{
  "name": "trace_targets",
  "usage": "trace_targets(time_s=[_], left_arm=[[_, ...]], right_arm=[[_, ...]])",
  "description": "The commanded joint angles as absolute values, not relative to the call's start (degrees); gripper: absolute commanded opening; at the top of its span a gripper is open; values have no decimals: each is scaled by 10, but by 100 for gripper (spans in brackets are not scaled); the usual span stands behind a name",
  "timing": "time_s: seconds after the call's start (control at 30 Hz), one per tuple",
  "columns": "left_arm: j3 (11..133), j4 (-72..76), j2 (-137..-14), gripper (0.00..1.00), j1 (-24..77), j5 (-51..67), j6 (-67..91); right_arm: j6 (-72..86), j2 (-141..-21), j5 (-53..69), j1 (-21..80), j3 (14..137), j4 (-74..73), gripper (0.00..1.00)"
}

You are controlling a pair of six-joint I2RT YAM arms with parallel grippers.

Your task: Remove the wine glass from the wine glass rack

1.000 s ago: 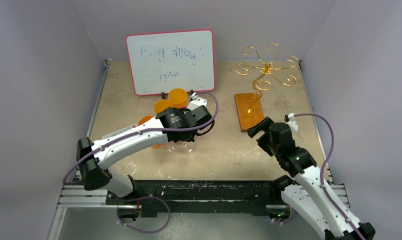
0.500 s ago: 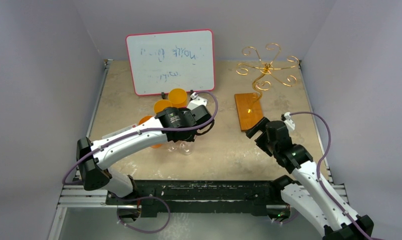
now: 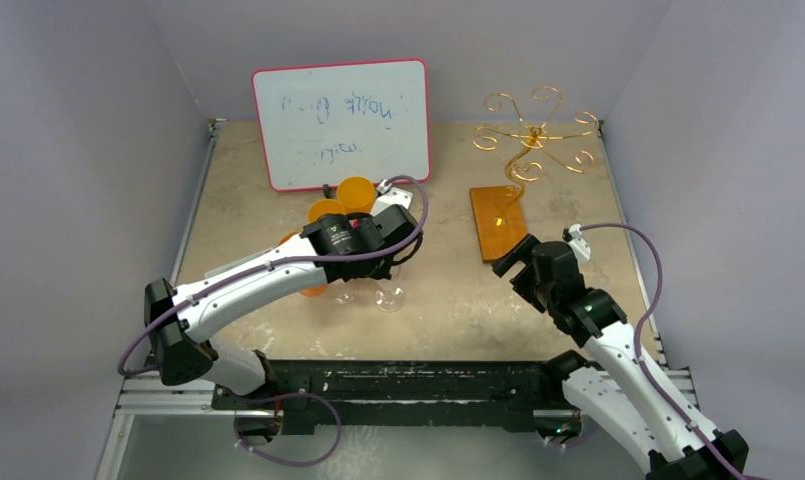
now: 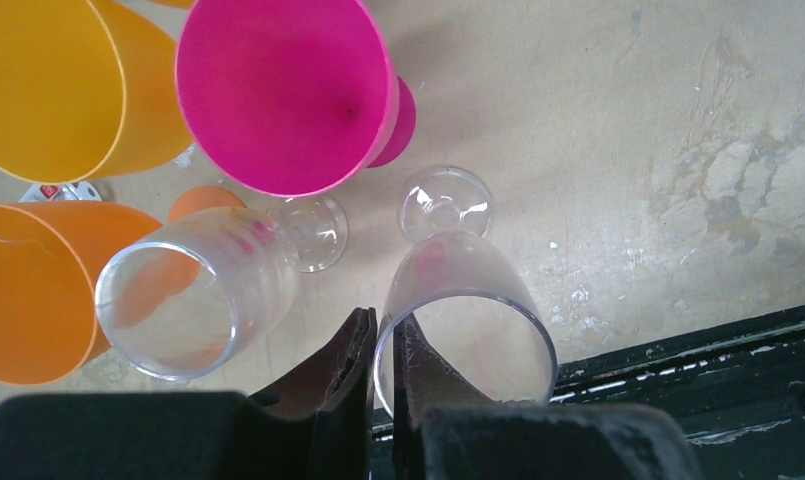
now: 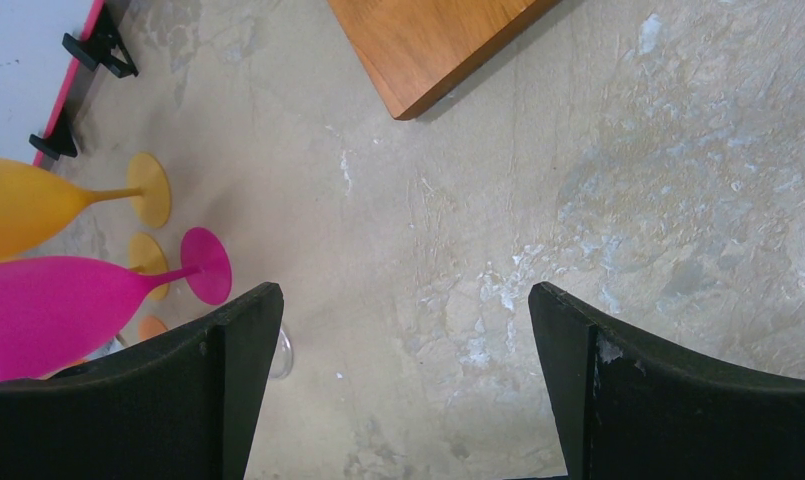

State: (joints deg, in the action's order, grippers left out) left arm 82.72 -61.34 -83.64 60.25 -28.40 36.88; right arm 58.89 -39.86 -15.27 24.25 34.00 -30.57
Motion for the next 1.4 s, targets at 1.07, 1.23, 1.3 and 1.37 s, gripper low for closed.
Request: trace_targets(time_s=[1.07,1.23,1.3,1.37], left_arm=[[856,-643,-817,6,578,-312,393],[851,-636,-817,6,577,-294,390],[850,-634,-817,6,577,-284,389],[851,-634,-817,5,577,-280,390]], right_arm=[[585,-405,-156,241,359,-304,95],[584,-405,-156,241,359,-304,95],[585,-405,-156,241,359,-306,95],[585,-404,-156,241,359,-305,95]])
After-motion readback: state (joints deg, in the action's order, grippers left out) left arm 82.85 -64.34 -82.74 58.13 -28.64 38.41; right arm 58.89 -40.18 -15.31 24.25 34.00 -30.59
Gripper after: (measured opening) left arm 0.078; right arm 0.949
